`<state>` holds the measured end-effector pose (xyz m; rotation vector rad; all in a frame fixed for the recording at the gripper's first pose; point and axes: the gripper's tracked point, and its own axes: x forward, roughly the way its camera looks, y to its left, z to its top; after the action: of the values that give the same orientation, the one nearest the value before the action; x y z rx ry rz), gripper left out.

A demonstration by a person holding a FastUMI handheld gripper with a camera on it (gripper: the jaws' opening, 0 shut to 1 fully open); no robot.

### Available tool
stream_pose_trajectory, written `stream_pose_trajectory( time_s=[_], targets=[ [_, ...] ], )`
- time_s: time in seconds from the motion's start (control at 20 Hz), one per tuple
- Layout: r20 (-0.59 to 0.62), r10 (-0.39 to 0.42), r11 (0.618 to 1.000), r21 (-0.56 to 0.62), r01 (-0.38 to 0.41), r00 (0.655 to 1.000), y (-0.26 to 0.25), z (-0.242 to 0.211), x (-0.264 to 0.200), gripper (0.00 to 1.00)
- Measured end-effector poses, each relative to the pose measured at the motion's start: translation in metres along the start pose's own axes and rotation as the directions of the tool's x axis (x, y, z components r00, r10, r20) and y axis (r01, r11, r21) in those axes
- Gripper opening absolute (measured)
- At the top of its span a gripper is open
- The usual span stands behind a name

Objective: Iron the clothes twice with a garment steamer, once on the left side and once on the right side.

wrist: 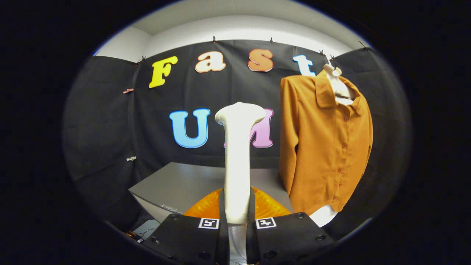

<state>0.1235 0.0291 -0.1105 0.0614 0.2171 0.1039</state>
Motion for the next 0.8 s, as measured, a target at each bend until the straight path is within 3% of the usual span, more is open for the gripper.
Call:
stream_pose_trajectory(
  time_s=[0.4,0.8],
  targets=[
    [0.192,-0.045,0.999,0.010,0.044,0.980,-0.075,0.027,-0.039,0.21],
    [0.215,-0.108,0.994,0.056,0.098,0.971,-0.159,0.007,-0.020,0.21]
  ],
)
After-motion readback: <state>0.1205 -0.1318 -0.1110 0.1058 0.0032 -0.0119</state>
